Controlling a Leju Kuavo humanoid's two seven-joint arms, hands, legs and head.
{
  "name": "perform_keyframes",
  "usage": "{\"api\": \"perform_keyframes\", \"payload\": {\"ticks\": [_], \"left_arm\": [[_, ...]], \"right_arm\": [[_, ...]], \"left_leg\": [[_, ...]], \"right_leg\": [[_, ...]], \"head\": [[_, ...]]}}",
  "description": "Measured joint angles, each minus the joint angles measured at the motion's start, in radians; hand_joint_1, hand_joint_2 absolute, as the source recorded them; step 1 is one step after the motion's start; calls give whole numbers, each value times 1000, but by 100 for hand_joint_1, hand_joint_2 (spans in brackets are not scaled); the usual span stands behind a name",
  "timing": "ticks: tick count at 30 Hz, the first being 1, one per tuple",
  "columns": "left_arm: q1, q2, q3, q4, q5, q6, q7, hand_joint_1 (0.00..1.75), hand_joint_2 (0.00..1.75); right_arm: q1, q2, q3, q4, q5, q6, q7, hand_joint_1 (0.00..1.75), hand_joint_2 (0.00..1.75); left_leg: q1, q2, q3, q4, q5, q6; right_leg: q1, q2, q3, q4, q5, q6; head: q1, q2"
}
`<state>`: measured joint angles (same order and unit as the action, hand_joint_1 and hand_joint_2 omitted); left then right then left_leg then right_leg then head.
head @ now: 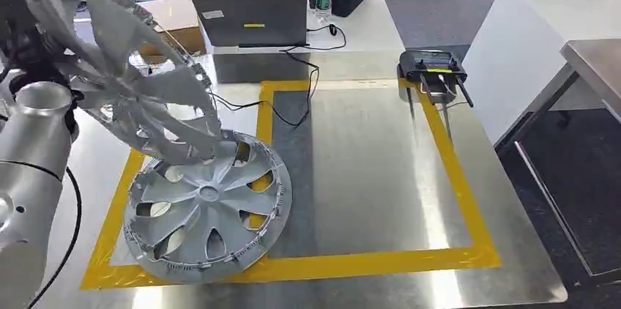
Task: Take the parts from the cabinet and place them on the table.
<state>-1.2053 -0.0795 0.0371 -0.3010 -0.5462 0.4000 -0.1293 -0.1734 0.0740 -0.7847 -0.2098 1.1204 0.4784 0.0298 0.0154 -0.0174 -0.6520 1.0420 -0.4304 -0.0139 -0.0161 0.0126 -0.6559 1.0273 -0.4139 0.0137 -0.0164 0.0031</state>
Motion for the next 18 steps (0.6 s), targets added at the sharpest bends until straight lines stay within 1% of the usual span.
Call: {"api": "perform_keyframes", "payload": {"ticks": [1, 2, 3, 4, 5, 6, 7, 8, 9, 10, 12, 13, 14, 15, 16, 17, 18], "left_arm": [[1, 5, -7, 9, -28, -1, 2, 0, 0], [3, -6, -13, 15, -117, 19, 8, 0, 0], [5, -18, -34, 11, -201, 2, 7, 0, 0], [6, -16, -56, 5, -258, -63, -15, 0, 0], [7, -11, -51, 5, -272, -152, -16, 0, 0], [8, -8, -22, 7, -233, -284, 23, 0, 0], [13, -8, 23, 13, -151, -393, 83, 0, 0], [27, -11, 100, 19, -9, -469, 136, 0, 0], [45, -15, 185, 20, 151, -495, 148, 0, 0], [57, -25, 301, 21, 381, -493, 148, 0, 0], [58, -37, 476, 27, 768, -485, 148, 0, 0], [56, -41, 529, 28, 897, -485, 151, 0, 0], [54, -43, 578, 29, 998, -485, 151, 0, 0], [52, -45, 615, 31, 1037, -485, 151, 0, 0], [52, -48, 646, 32, 1011, -486, 152, 0, 0], [52, -49, 670, 33, 944, -486, 148, 0, 0], [53, -51, 689, 34, 832, -484, 122, 0, 0]], "right_arm": [[-2, 0, 0, 0, -1, 0, -4, 0, 0], [-6, 0, 0, 0, -2, 0, -10, 0, 0], [-7, 0, 0, 0, -2, 0, -13, 0, 0], [-5, 0, 0, 0, -2, 0, -11, 0, 0], [-2, 0, 0, 0, 0, 0, -7, 0, 0], [-3, 0, 0, 0, 2, 0, -5, 0, 0], [-5, 0, 0, 0, 2, 0, -5, 0, 0], [-7, 0, 0, 0, 2, 0, -4, 0, 0], [-7, 0, 0, 0, 2, 0, -3, 0, 0], [-6, 0, 0, 0, 3, 0, -3, 0, 0], [-6, 0, 0, 0, 6, 0, -3, 0, 0], [-6, 0, 0, 0, 7, 0, -3, 0, 0], [-6, 0, 0, 0, 7, 0, -3, 0, 0], [-5, 0, 0, 0, 8, 0, -3, 0, 0], [-5, 0, 0, 0, 8, 0, -3, 0, 0], [-5, 0, 0, 0, 8, 0, -3, 0, 0], [-5, 0, 0, 0, 7, 0, -3, 0, 0]], "left_leg": [[0, 2, 2, 0, 0, 0], [-1, 5, 2, 0, 0, -1], [-2, 7, 0, 0, 0, -1], [-2, 6, -1, 0, -1, 1], [-1, 4, -4, 0, -1, 2], [-1, 2, -1, 0, -1, 1], [-2, 3, 2, 0, -1, 0], [-3, 6, 4, 0, -2, 0], [-3, 8, 4, 0, -2, 0], [-3, 8, 3, 0, -1, 0], [-1, 8, 2, 0, -1, -1], [-1, 8, 2, 0, -1, -1], [-1, 8, 2, 0, -1, -1], [0, 8, 2, 0, -1, -1], [-1, 7, 2, 0, -1, -1], [-1, 7, 1, 0, -1, -1], [-1, 7, 1, 0, -1, -1]], "right_leg": [[-1, 1, -2, 0, 0, -1], [-1, 5, -4, 0, 3, -4], [-2, 8, -4, 0, 5, -1], [-1, 7, -3, -1, 3, 1], [-1, 3, -2, -1, 1, 3], [-1, 2, 0, -1, 1, 1], [-2, 3, 0, 0, 1, 0], [-3, 7, 0, 0, 2, -1], [-3, 9, -1, 0, 3, 0], [-1, 9, -2, 0, 3, -1], [0, 8, -3, 0, 3, -1], [-1, 9, -3, 0, 3, -1], [-1, 9, -3, 0, 3, -1], [0, 8, -3, -1, 3, -1], [-1, 7, -3, -1, 2, -1], [-1, 7, -3, -1, 2, -2], [-1, 7, -3, -1, 2, -2]], "head": [[1, 0], [0, 0], [0, 0], [0, 0], [0, 0], [1, 0], [0, 0], [0, 0], [-1, 0], [0, 0], [0, 0], [0, 0], [0, 0], [0, 0], [0, 0], [0, 0], [0, 0]]}}
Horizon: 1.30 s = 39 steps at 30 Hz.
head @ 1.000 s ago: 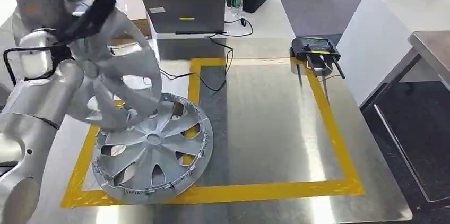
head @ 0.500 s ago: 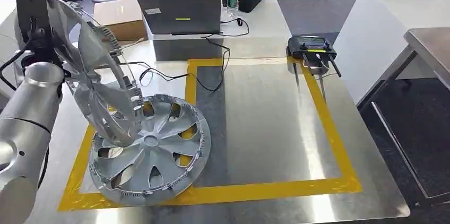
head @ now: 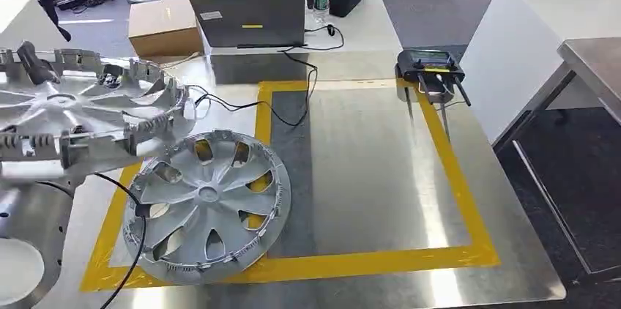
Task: Take the parts from the cabinet and place them on the table.
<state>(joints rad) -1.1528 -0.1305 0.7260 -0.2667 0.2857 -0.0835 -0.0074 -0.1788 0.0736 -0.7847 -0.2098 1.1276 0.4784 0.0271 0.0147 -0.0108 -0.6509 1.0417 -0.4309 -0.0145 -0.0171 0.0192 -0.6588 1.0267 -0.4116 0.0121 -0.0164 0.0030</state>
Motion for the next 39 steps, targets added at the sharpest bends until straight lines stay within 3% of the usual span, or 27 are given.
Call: {"api": "perform_keyframes", "payload": {"ticks": [2, 3, 4, 6, 7, 8, 10, 11, 13, 14, 15, 17, 18, 19, 20, 21, 22, 23, 24, 25, 28, 30, 39], "left_arm": [[0, -2, -7, -3, -228, 76, -114, 0, 0], [-1, -5, -33, -9, -422, 176, -190, 0, 0], [-6, -7, -88, -18, -678, 317, -214, 0, 0], [-16, -9, -257, -25, -1131, 478, -157, 0, 0], [-16, -9, -362, -32, -1298, 488, -139, 0, 0], [-20, 1, -473, -31, -1444, 437, -125, 0, 0], [-21, 25, -613, -27, -1571, 265, -162, 0, 0], [-11, 27, -646, -26, -1545, 225, -158, 0, 0], [-6, 21, -692, -26, -1408, 292, -95, 0, 0], [-6, 19, -736, -27, -1269, 319, -93, 0, 0], [-7, 20, -757, -27, -1109, 299, -86, 0, 0], [-7, 22, -719, -19, -650, 134, -43, 0, 0], [7, 23, -675, -17, -437, 61, -60, 0, 0], [21, 29, -600, -25, -187, 36, -119, 0, 0], [17, 25, -564, -26, -36, 75, -133, 0, 0], [-3, 22, -543, -26, 78, 162, -106, 0, 0], [-19, 19, -546, -28, 150, 288, -89, 0, 0], [-23, 19, -570, -39, 166, 398, -103, 0, 0], [-22, 19, -588, -52, 114, 479, -131, 0, 0], [-22, 15, -573, -54, 32, 489, -143, 0, 0], [-21, 15, -464, -44, -423, 330, -141, 0, 0], [-20, 15, -450, -39, -600, 299, -140, 0, 0], [-7, 15, -437, -31, -615, 303, -193, 0, 0]], "right_arm": [[0, 0, 0, 0, -3, 0, 0, 0, 0], [0, 0, 0, 0, -6, 0, 0, 0, 0], [1, 0, 0, 0, -7, 0, -3, 0, 0], [1, 0, 0, 0, -7, 0, -10, 0, 0], [3, 0, 0, 0, -6, 0, -9, 0, 0], [6, 0, 0, 0, -6, 0, -7, 0, 0], [5, -1, 0, 0, -3, 0, -3, 0, 0], [3, -1, 0, 0, -3, 0, -3, 0, 0], [0, 0, 0, 0, -3, 0, -7, 0, 0], [1, 0, 0, 0, -3, 0, -7, 0, 0], [3, 0, 0, 0, -2, 0, -6, 0, 0], [4, 0, 0, 0, 1, 0, -5, 0, 0], [4, 0, 0, 0, 0, 0, -4, 0, 0], [4, 0, 0, 0, 0, 0, -5, 0, 0], [4, -1, 0, 0, 0, 0, -7, 0, 0], [2, 0, 0, 0, 1, 0, -9, 0, 0], [1, 0, 0, 0, 2, 0, -10, 0, 0], [1, 0, 0, 0, 4, 0, -10, 0, 0], [3, -1, 0, 0, 5, 0, -7, 0, 0], [4, -1, 0, 0, 5, 0, -3, 0, 0], [2, -1, 0, 0, 3, 0, 0, 0, 0], [2, -2, 0, 0, 3, 0, 0, 0, 0], [3, -3, 0, 0, 3, 0, -2, 0, 0]], "left_leg": [[0, 0, 0, 0, 0, 0], [0, 0, 0, 0, 1, 0], [0, 0, 0, 0, 1, 1], [0, 1, 0, 0, 1, 1], [0, -1, -2, 0, 0, 2], [1, -6, -3, 0, 0, 3], [-1, -11, 3, -1, -1, 1], [-2, -6, 4, -1, -2, 1], [-2, 0, 2, 0, -1, 1], [-2, -1, 1, 0, -2, 1], [-1, -2, 0, -1, -1, 2], [-1, -4, 3, -1, -1, 1], [-1, -3, 2, -1, 0, 0], [0, -3, 1, -1, 0, 0], [1, -2, 0, -1, 1, 0], [0, -1, 1, -1, 1, -1], [-1, 0, 1, -1, 0, -1], [-1, 1, 2, -1, 0, -1], [0, 0, 1, -1, 0, 0], [1, -1, 0, -1, 0, 0], [0, -2, 0, -1, 0, 0], [-1, -2, 0, -1, 0, 0], [0, -1, 0, -1, 0, 0]], "right_leg": [[0, 0, 0, -1, 1, 1], [0, 0, -1, -1, 1, 1], [0, 0, -1, -1, 2, 1], [0, 0, -1, -1, 2, 1], [0, -1, 0, -1, 1, 2], [1, -6, 3, -1, -2, 6], [-1, -11, 7, 0, -5, 0], [-1, -6, 6, 0, -3, 0], [-1, 1, 1, -1, 1, 2], [-1, 0, 2, -1, 1, 2], [0, -2, 3, -1, -1, 4], [0, -4, 4, 0, -2, 2], [-1, -3, 3, 0, -1, 2], [1, -3, 1, 0, -1, 1], [1, -3, 0, 0, 0, 0], [0, -1, -1, 0, 1, -1], [0, 1, -1, 0, 1, -1], [0, 1, 0, 0, 1, -1], [1, 0, 0, 0, 0, 1], [1, -1, 1, 0, 0, 0], [0, -2, 0, 0, 0, 0], [0, -2, 1, 0, 0, 0], [0, -2, 0, 0, 0, 0]], "head": [[0, 0], [0, 0], [0, 0], [0, 0], [0, 0], [0, 0], [0, 0], [0, 0], [0, 0], [-1, 0], [0, 0], [0, 0], [-1, 0], [0, 0], [1, 0], [0, 0], [0, 0], [0, 0], [0, 0], [0, 0], [0, 0], [0, 0], [0, 0]]}}
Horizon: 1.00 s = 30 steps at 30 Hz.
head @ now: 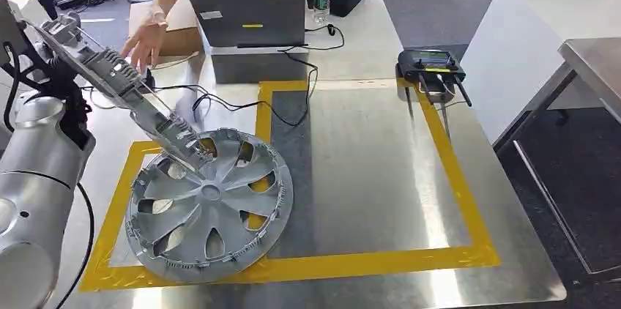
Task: Take the parts from the cabinet and place them on the table.
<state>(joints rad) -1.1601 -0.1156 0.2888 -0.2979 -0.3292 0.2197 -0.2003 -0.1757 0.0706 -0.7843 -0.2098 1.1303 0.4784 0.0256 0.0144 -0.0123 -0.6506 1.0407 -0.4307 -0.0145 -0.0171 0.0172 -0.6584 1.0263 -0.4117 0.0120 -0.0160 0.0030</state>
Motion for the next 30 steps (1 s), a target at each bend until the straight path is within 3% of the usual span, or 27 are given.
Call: {"api": "perform_keyframes", "payload": {"ticks": [30], "left_arm": [[-18, -5, -2, 0, -40, 63, -4, 0, 0]], "right_arm": [[1, 0, 0, 0, 1, 0, -4, 0, 0]], "left_leg": [[0, 3, 2, 0, -3, -1]], "right_leg": [[0, 3, 1, 0, -1, -1]], "head": [[0, 0]]}}
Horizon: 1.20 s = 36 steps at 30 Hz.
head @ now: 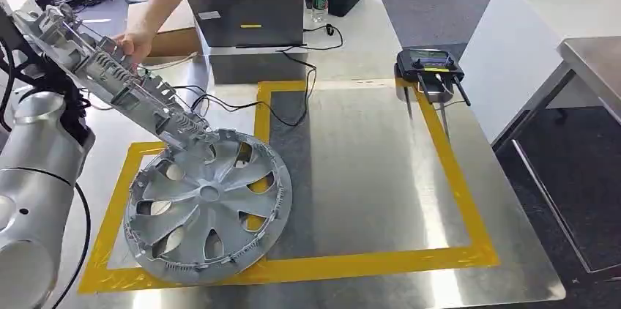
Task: Take the parts from the cabinet and place them on the table.
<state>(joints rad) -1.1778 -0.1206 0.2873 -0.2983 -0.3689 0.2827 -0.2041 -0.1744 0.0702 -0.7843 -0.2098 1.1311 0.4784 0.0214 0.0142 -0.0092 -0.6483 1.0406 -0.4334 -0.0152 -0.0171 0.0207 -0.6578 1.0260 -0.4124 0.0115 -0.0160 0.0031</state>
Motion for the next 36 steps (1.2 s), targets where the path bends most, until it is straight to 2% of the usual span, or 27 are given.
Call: {"api": "perform_keyframes", "payload": {"ticks": [36], "left_arm": [[15, 0, 0, 6, -8, 3, 15, 0, 0]], "right_arm": [[1, 0, 0, 0, 0, 0, 0, 0, 0]], "left_leg": [[0, 2, 3, 0, -3, 1]], "right_leg": [[0, 1, 3, 0, -3, 1]], "head": [[0, 0]]}}
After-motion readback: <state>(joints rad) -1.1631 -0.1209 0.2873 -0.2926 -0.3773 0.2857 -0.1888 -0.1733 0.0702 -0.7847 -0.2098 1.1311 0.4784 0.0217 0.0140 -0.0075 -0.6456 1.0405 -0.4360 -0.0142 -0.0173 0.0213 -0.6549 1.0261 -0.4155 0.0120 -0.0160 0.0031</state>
